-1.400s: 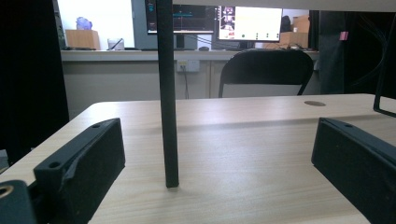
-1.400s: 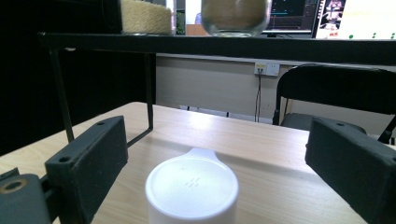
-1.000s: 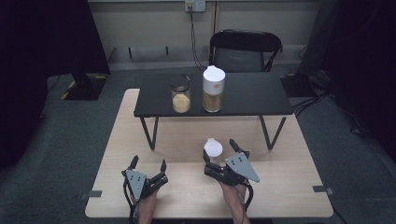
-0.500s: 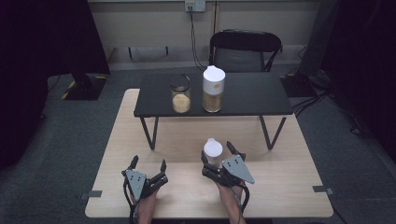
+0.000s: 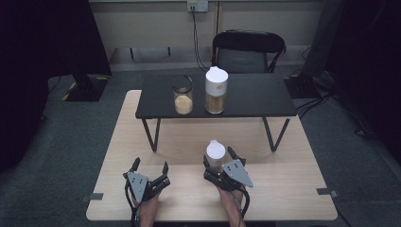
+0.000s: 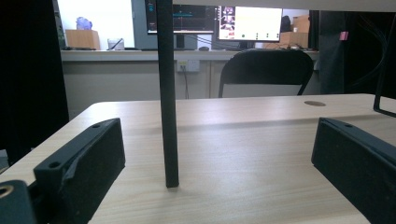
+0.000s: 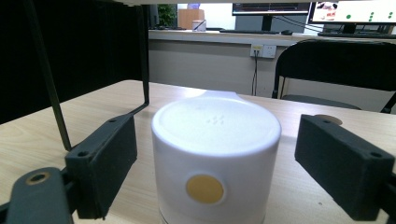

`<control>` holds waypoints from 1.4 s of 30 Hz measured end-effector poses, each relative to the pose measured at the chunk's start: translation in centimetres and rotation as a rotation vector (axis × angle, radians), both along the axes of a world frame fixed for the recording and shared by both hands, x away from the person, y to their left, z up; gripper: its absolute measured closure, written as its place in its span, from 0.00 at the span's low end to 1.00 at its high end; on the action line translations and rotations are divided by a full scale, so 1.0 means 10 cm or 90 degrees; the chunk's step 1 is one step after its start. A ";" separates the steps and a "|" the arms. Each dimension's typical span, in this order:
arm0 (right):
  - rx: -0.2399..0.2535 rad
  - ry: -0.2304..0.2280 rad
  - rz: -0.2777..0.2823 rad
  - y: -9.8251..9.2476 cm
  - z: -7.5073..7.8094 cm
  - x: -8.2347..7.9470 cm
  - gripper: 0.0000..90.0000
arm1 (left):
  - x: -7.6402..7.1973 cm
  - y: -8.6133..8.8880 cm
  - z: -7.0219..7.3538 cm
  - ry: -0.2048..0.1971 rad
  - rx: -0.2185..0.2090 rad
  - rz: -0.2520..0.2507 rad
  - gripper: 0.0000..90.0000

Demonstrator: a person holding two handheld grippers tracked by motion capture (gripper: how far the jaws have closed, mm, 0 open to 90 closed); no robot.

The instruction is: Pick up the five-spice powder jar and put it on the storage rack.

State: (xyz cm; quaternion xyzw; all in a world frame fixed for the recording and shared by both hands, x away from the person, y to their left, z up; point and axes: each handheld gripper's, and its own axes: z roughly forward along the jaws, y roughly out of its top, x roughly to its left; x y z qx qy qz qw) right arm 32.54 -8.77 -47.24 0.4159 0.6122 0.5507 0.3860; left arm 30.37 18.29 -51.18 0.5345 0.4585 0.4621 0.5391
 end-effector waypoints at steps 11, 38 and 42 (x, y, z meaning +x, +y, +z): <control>0.006 0.023 -0.001 0.02 -0.11 0.03 0.20 | 0.00 0.00 0.00 0.000 0.000 0.000 0.02; -0.001 0.045 -0.003 0.05 -0.18 0.11 0.33 | 0.00 0.00 0.00 0.000 0.001 0.000 0.02; -0.003 0.045 -0.006 0.05 -0.18 0.10 0.33 | 0.00 0.00 0.00 0.000 0.001 0.000 0.02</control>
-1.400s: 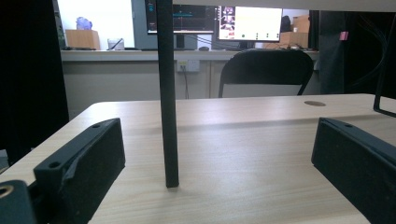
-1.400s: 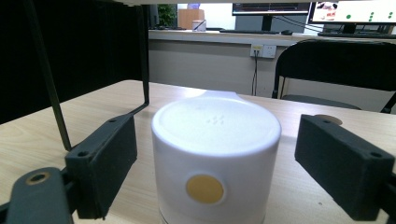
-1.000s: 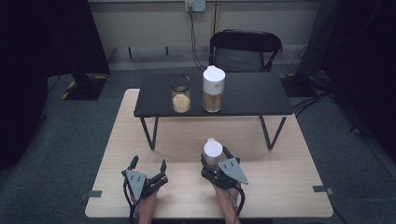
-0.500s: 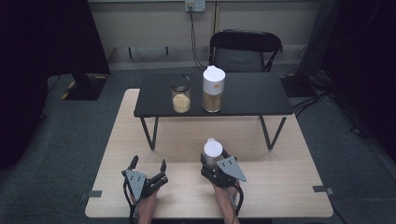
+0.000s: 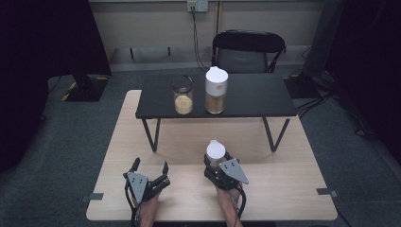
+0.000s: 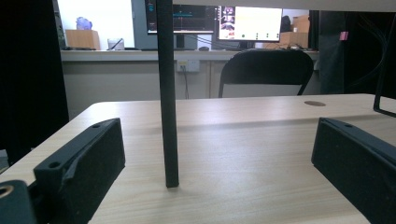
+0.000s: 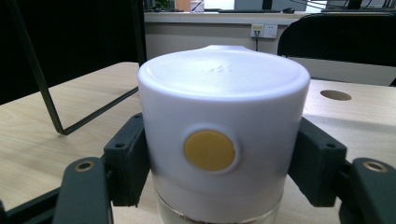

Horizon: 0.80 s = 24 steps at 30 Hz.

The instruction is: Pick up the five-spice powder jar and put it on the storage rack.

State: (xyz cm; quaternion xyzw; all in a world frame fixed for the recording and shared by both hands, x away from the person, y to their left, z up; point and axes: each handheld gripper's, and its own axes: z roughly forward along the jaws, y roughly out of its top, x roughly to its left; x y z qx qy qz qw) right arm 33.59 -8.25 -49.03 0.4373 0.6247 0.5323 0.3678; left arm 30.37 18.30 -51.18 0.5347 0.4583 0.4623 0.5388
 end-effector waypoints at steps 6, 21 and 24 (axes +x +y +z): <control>-0.001 -0.004 -0.004 -0.01 0.01 0.00 0.33 | 0.00 0.00 0.00 0.000 0.000 0.000 0.02; 0.001 -0.008 0.000 -0.03 0.09 -0.05 0.33 | 0.00 0.00 0.00 0.000 0.000 0.000 0.02; -0.001 -0.010 0.001 -0.03 0.11 -0.07 0.33 | 0.00 0.00 0.00 0.000 0.000 0.000 0.02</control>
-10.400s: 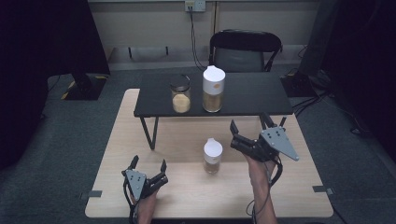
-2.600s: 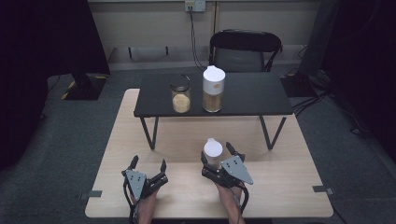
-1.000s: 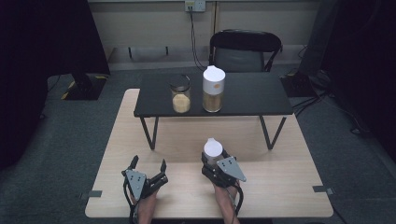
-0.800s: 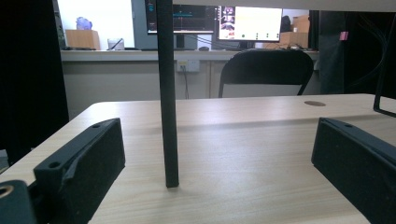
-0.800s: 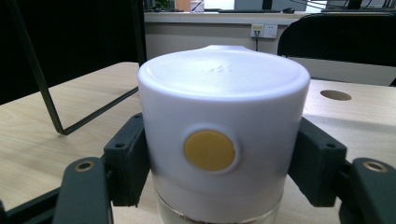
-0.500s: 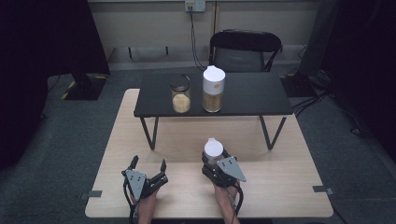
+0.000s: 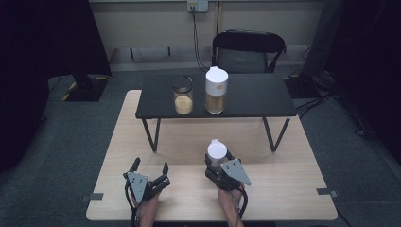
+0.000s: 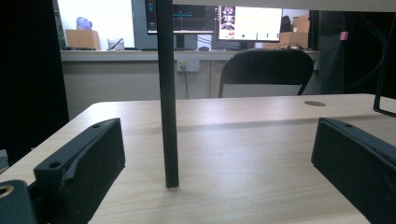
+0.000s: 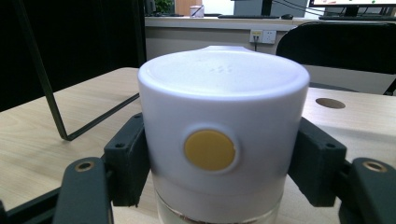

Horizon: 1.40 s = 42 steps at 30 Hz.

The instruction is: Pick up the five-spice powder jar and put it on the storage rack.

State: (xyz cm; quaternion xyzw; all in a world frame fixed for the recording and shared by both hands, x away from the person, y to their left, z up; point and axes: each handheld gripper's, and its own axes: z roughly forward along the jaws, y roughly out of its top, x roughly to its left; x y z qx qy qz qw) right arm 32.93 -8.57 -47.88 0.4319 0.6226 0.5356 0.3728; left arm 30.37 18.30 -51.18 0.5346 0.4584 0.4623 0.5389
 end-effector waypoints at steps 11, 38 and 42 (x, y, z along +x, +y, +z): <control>0.000 -0.003 0.004 -0.03 0.06 -0.04 0.34 | 0.00 0.00 0.00 0.000 0.000 0.000 0.02; -0.014 -0.012 0.006 -0.15 0.30 -0.09 0.33 | 0.00 0.00 0.00 0.000 0.000 0.000 0.02; -0.013 -0.013 0.005 -0.16 0.34 -0.09 0.33 | 0.00 0.00 0.00 0.000 0.000 0.000 0.03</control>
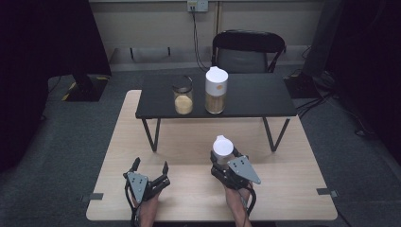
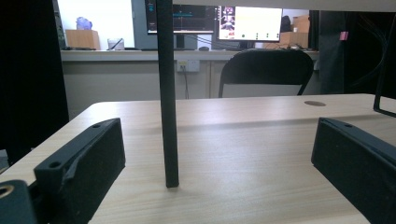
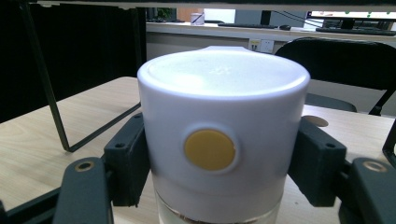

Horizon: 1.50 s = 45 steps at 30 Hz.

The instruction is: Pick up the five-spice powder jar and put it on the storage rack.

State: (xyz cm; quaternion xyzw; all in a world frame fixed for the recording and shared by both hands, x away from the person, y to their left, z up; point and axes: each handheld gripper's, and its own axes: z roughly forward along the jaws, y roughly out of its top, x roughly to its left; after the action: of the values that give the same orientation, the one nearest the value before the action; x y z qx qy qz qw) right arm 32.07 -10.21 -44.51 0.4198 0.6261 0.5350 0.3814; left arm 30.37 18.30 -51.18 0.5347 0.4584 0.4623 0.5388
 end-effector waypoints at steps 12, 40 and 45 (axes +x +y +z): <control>-0.001 -0.003 0.004 -0.06 0.11 0.00 0.33 | 0.00 0.00 0.00 0.000 0.000 0.000 0.03; 0.008 -0.015 0.001 -0.22 0.41 -0.01 0.33 | 0.00 0.00 0.00 0.000 0.000 0.000 0.03; 0.007 -0.016 -0.002 -0.26 0.47 -0.01 0.33 | 0.00 0.00 0.00 0.000 0.000 0.000 0.03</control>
State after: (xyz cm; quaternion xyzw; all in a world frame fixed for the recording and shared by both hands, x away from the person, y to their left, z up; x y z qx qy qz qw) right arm 32.02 -12.76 -39.85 0.4158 0.6177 0.5432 0.3879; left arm 30.37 18.29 -51.18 0.5346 0.4584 0.4622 0.5389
